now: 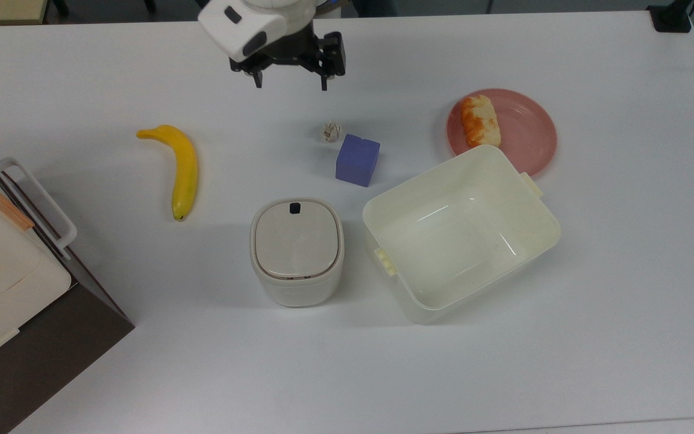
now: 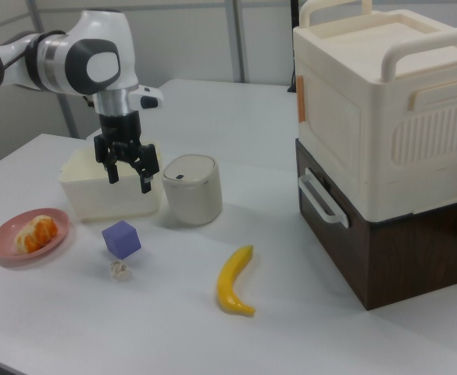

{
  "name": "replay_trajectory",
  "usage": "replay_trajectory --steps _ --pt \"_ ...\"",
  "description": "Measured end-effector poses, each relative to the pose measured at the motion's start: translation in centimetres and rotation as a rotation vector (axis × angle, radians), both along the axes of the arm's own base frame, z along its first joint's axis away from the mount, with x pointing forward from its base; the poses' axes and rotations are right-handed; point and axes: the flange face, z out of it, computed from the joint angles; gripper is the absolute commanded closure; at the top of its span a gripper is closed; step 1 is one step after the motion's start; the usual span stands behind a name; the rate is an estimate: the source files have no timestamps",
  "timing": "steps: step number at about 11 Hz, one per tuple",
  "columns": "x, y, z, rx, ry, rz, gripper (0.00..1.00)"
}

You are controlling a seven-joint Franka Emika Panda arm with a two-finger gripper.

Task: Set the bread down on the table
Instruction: 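Move the open gripper over the bread slice on the pink plate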

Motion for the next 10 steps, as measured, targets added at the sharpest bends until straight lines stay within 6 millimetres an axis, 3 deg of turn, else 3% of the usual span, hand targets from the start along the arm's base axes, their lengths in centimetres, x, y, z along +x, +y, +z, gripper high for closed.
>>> replay_trajectory --steps 2,5,8,10 --pt "0.3 1.7 -2.1 -0.012 -0.006 -0.034 0.0" --pt "-0.1 6.1 -5.7 -0.049 -0.018 -0.045 0.0" --pt "-0.7 9.4 -5.9 -0.052 -0.03 -0.016 0.0" --pt "-1.7 14.0 -5.9 -0.055 -0.04 0.016 0.0"
